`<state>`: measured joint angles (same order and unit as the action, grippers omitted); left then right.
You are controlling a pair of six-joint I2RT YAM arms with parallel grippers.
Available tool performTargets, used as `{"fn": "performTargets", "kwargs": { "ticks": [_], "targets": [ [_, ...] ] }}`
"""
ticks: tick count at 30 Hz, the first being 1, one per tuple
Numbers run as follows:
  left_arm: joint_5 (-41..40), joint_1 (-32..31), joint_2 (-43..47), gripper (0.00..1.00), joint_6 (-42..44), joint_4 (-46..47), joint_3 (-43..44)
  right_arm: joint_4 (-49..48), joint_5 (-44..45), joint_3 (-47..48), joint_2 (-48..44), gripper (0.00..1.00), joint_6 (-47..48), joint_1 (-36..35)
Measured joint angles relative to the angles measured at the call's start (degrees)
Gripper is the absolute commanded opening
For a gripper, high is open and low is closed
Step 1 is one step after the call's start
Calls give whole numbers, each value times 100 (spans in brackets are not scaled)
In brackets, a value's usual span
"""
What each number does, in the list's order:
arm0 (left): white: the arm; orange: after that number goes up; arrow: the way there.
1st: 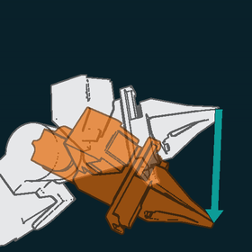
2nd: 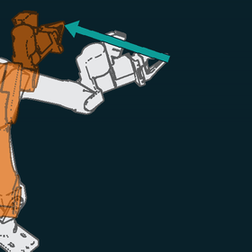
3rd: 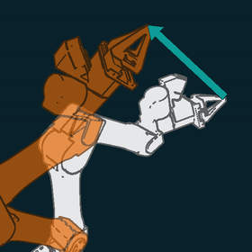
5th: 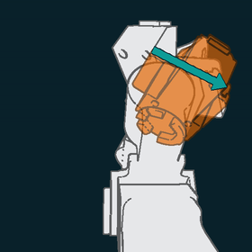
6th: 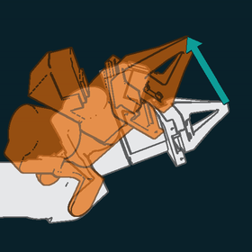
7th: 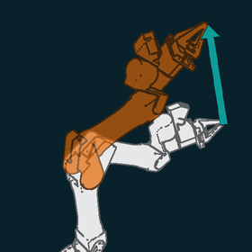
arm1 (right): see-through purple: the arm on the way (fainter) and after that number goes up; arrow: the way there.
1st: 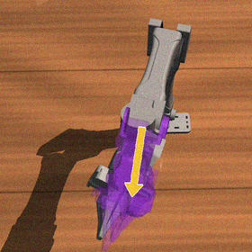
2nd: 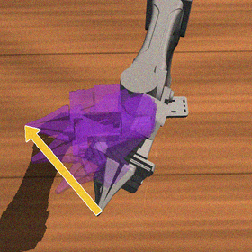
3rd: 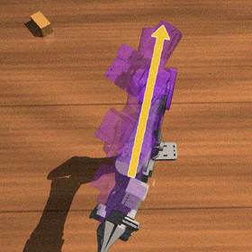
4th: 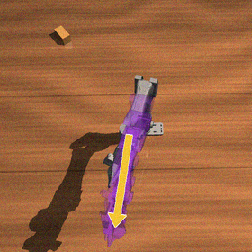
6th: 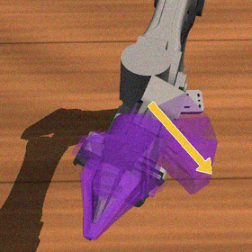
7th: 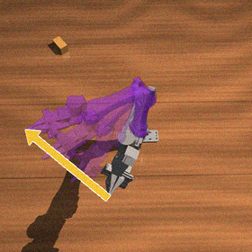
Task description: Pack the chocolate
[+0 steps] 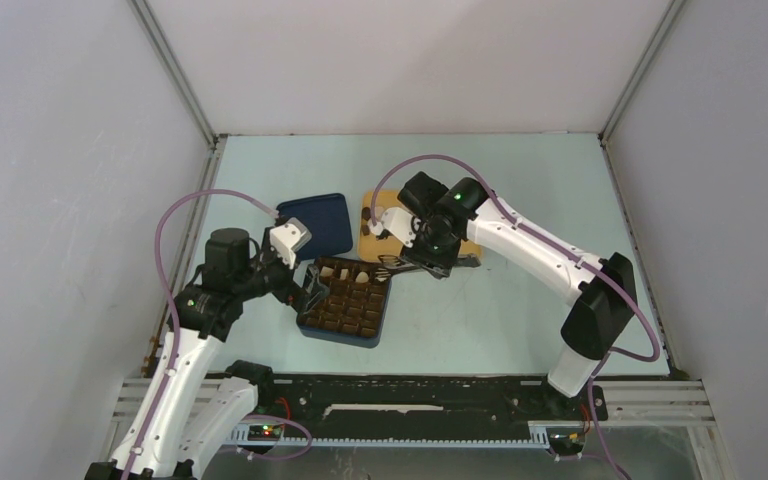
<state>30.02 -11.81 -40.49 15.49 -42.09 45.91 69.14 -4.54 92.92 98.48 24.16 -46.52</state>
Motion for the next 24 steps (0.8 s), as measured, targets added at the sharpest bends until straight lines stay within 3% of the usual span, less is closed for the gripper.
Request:
{"fn": "performTargets", "kwargs": {
  "ticks": [14, 24],
  "targets": [
    [20, 0, 0, 100, 0, -2, 0, -59, 114, 35, 0, 35, -11, 74],
    [22, 0, 0, 100, -44, 2, 0, -507, 13, 632, 70, 37, -146, 1462]
  ]
}}
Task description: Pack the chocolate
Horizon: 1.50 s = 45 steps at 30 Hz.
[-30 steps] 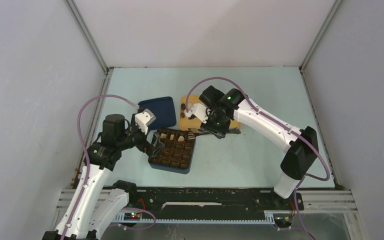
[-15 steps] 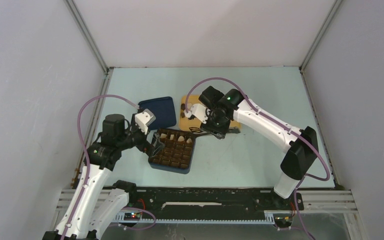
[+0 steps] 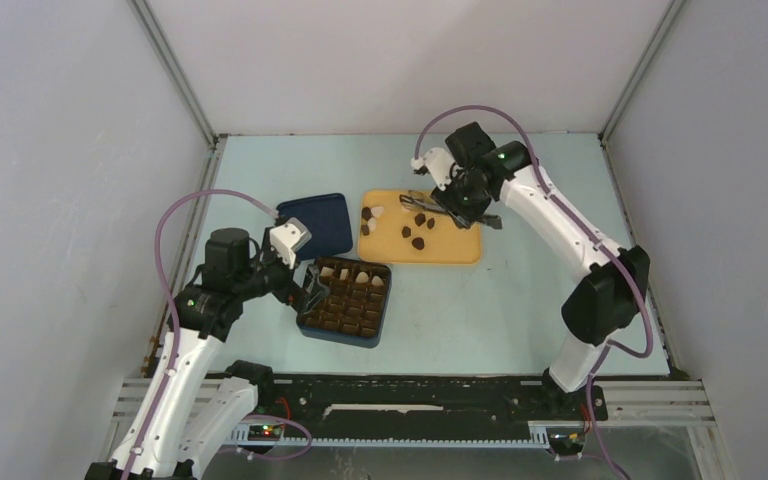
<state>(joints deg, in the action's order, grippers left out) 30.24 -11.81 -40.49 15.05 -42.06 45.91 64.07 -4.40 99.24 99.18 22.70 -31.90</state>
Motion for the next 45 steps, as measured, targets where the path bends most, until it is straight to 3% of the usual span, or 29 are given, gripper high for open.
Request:
{"fn": "performTargets", "kwargs": {
  "ticks": [13, 28, 38, 45],
  "targets": [
    [297, 0, 0, 100, -109, 63, -7, -188, 17, 573, 1508, 44, -146, 393],
    [297, 0, 7, 100, -109, 63, -9, -208, 151, 1121, 2229, 44, -262, 402],
    [299, 31, 42, 100, -109, 66, -9, -219, 444, 1187, 2385, 30, -249, 337],
    [299, 35, 61, 100, -109, 66, -9, -249, 496, 1147, 2347, 26, -251, 256]
  ]
}}
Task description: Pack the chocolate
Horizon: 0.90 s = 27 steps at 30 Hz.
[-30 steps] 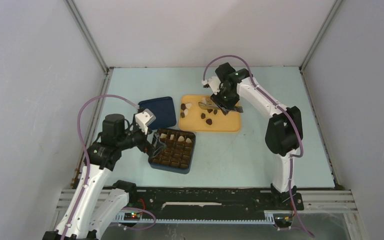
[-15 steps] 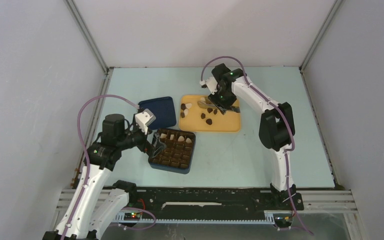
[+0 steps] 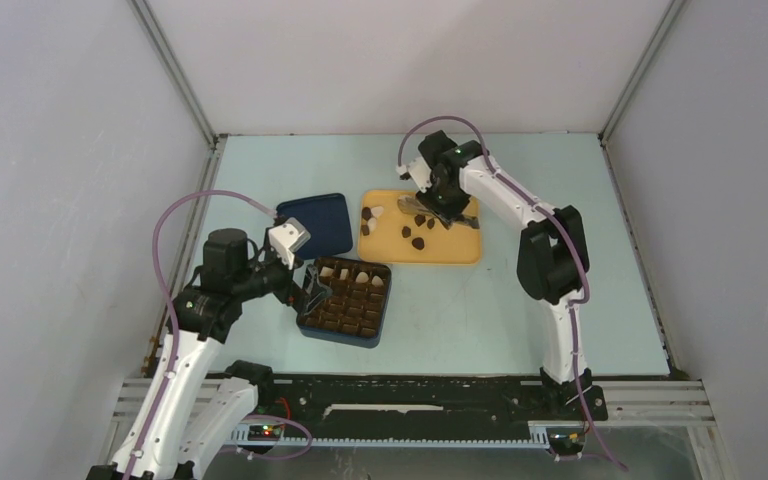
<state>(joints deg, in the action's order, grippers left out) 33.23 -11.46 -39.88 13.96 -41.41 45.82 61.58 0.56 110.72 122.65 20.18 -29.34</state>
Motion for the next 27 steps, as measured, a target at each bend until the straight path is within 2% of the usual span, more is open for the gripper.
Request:
{"fn": "performTargets", "kwargs": {
  "ticks": [11, 16, 22, 27],
  "targets": [
    [0, 39, 26, 98, 0, 2, 0, 4, -247, -1058, -1770, 26, 87, -466],
    [0, 68, 26, 98, 2, 2, 0, 79, -527, -1338, -2404, 26, 267, -949],
    [-149, 448, 203, 98, -59, 33, -9, 210, -706, -1338, -2321, 26, 428, -1790],
    [-398, 831, 442, 98, -216, 109, -9, 474, -905, -743, -1657, 26, 470, -2159]
  ]
}}
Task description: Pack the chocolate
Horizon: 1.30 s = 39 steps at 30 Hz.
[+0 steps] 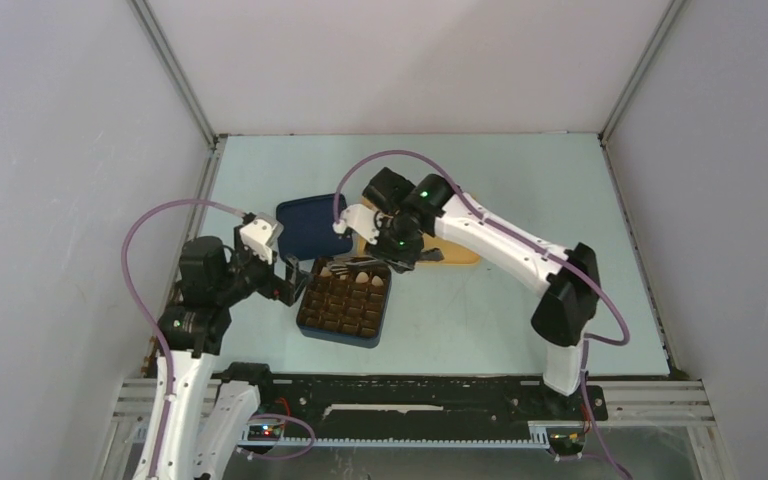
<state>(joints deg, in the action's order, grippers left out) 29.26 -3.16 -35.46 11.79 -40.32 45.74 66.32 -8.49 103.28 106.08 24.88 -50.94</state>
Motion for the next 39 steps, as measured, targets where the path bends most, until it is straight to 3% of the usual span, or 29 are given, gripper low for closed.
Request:
{"fn": "performTargets", "kwargs": {
  "ticks": [7, 15, 26, 39],
  "targets": [
    [-402, 118, 98, 98, -42, 37, 0, 190, -334, 1082, 826, 27, -46, -142],
    [-1493, 415, 42, 98, -131, 101, 0, 345, -444, 1252, 1165, 28, -46, -308],
    [-1554, 479, 9, 98, -186, 170, 0, 398, -439, 1252, 1298, 37, -50, -354],
    [-1405, 485, 13, 98, -188, 173, 0, 393, -407, 1252, 1298, 38, -94, -352]
  ]
}}
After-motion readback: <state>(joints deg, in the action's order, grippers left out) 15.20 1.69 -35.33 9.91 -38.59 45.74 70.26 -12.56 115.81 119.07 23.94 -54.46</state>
